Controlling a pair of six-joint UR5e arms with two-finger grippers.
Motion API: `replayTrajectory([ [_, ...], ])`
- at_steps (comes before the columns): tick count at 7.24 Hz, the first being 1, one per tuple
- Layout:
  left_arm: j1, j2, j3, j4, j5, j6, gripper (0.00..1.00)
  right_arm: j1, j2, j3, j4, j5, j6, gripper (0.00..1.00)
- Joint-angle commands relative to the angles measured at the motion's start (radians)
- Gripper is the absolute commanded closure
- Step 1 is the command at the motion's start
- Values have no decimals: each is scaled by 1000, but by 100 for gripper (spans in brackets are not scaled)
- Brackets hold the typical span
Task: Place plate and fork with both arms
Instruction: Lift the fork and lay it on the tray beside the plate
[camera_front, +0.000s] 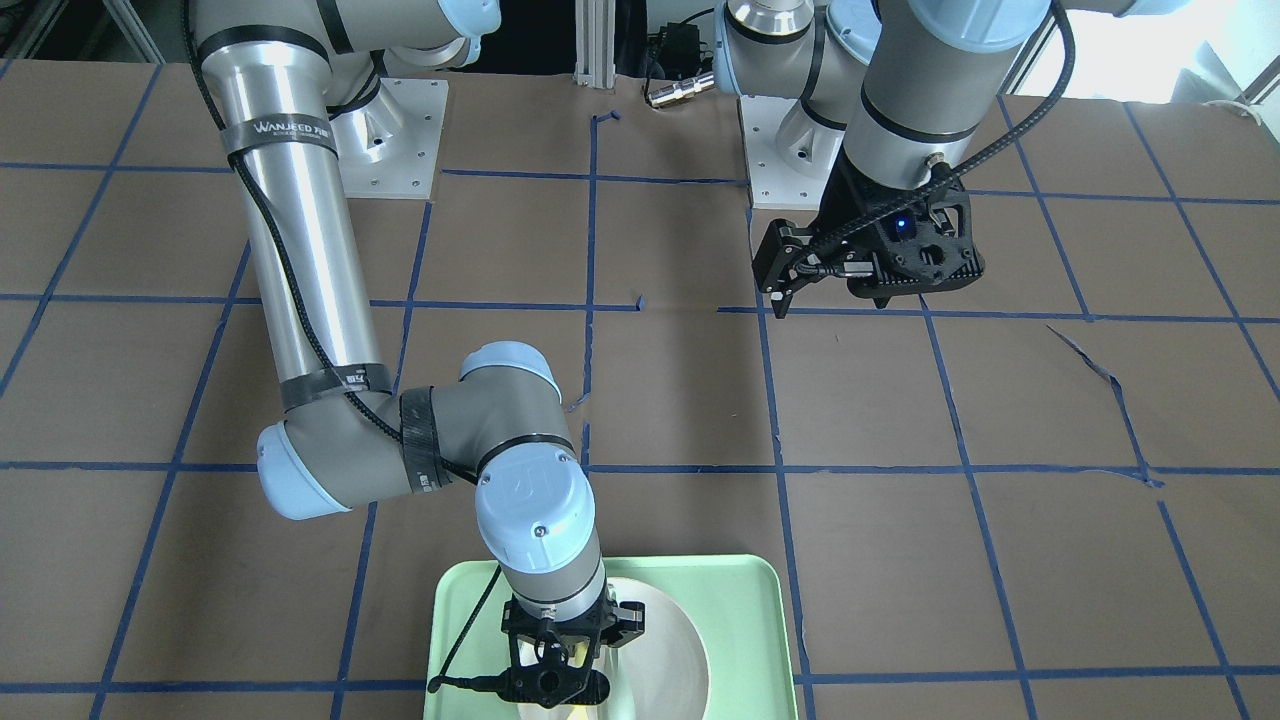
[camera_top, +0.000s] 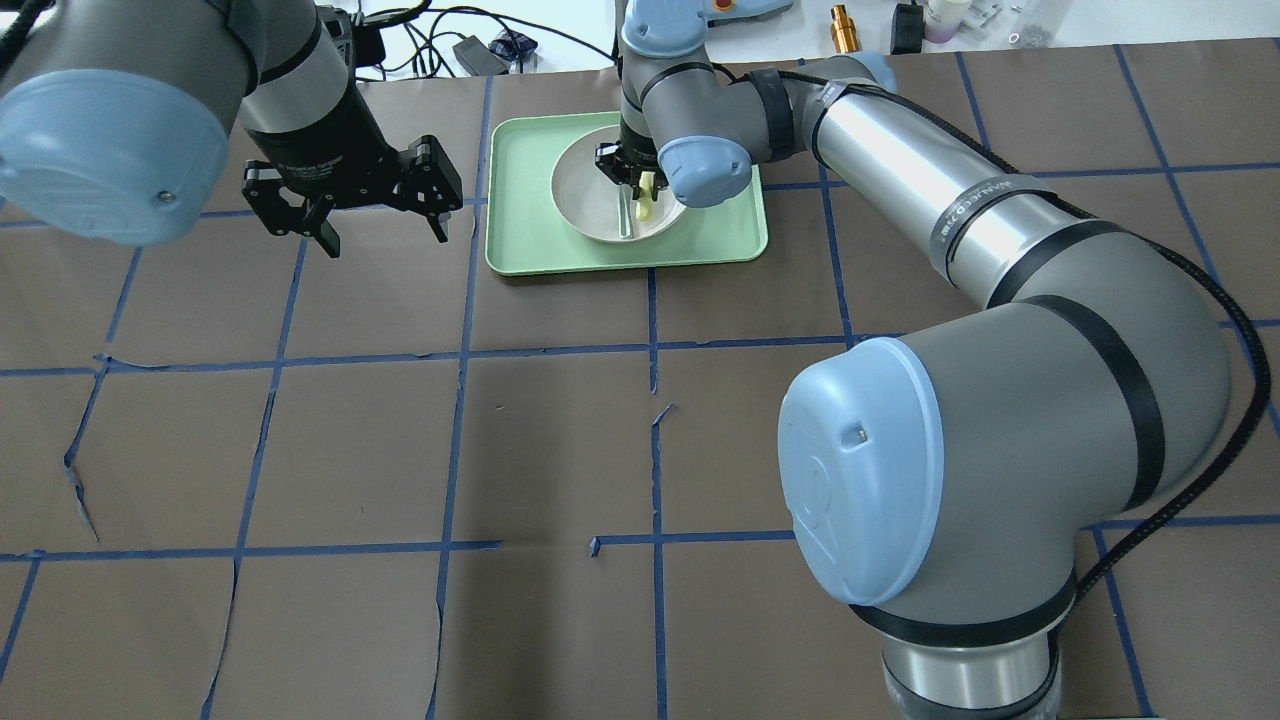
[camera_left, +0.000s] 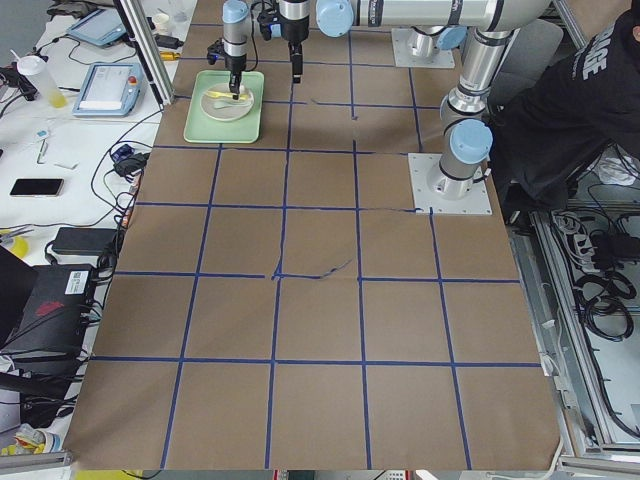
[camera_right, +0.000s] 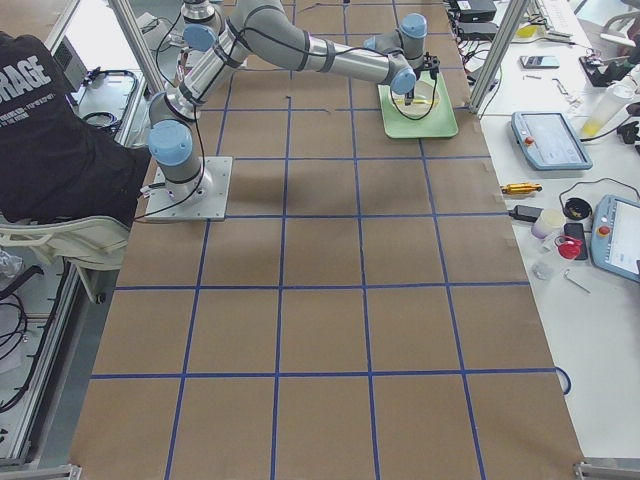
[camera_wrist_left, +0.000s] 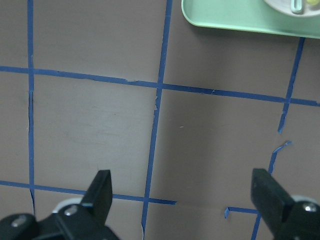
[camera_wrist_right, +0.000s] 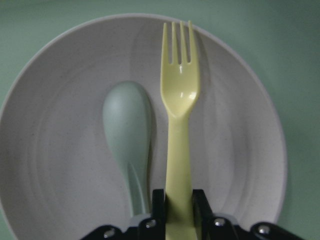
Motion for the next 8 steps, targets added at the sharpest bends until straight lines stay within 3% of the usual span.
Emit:
replayTrajectory([
  [1, 0, -1, -1, 0, 0, 0, 0, -45, -43, 9, 7, 5, -75, 78],
  [8, 0, -10, -34, 40, -2, -20, 0, -133, 4, 41, 5, 13, -275, 76],
])
